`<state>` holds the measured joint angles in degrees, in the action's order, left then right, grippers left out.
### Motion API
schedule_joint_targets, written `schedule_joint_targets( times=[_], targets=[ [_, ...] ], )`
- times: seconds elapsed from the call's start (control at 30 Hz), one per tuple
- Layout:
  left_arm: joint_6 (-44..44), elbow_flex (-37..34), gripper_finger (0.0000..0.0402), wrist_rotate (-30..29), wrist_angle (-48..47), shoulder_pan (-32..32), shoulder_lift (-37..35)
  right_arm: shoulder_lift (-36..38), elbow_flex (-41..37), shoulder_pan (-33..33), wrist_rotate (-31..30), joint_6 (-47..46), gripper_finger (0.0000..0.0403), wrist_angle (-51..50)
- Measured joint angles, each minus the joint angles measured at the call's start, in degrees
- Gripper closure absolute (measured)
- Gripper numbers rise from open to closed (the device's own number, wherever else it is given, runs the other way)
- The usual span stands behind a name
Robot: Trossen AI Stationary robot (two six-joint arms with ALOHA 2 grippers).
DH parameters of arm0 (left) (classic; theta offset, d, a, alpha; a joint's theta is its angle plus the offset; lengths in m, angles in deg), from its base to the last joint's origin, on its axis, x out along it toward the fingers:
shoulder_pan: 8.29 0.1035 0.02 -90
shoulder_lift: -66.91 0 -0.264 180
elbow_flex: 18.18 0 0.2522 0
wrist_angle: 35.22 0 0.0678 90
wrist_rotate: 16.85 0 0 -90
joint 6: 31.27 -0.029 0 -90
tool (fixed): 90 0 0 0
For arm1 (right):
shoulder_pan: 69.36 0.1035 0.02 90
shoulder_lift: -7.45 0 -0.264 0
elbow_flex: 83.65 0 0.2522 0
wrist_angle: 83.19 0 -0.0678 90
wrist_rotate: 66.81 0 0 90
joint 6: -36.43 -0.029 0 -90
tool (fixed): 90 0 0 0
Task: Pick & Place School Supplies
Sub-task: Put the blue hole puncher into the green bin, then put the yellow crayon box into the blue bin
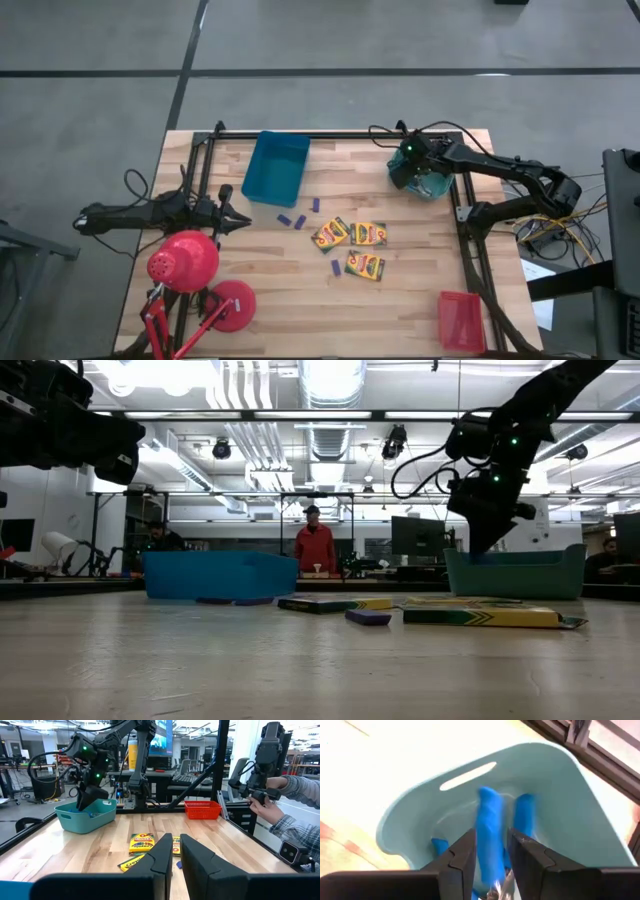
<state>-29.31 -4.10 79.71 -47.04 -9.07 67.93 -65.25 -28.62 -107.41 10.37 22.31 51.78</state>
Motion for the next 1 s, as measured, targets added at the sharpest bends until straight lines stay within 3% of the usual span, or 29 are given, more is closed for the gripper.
schedule_joint_targets(
  times=[0.4, 0.63, 0.83, 1.0],
  targets=[
    [0.0, 0.0, 0.0360, 0.0, 0.0, 0.0, 0.0, 0.9, -0.6, 0.5, 4.2, -3.7, 0.0277, -3.3],
    [0.0, 0.0, 0.0360, 0.0, 0.0, 0.0, 0.0, 9.9, 0.5, 4.3, 3.9, -4.3, 0.0269, -3.0],
    [0.0, 0.0, 0.0362, 0.0, 0.0, 0.0, 0.0, 20.1, -0.4, 12.2, 3.8, -5.5, 0.0262, -0.8],
    [0.0, 0.0, 0.0360, 0.0, 0.0, 0.0, 0.0, 24.1, -1.5, 21.6, -3.1, -7.9, 0.0263, 2.8]
  ],
)
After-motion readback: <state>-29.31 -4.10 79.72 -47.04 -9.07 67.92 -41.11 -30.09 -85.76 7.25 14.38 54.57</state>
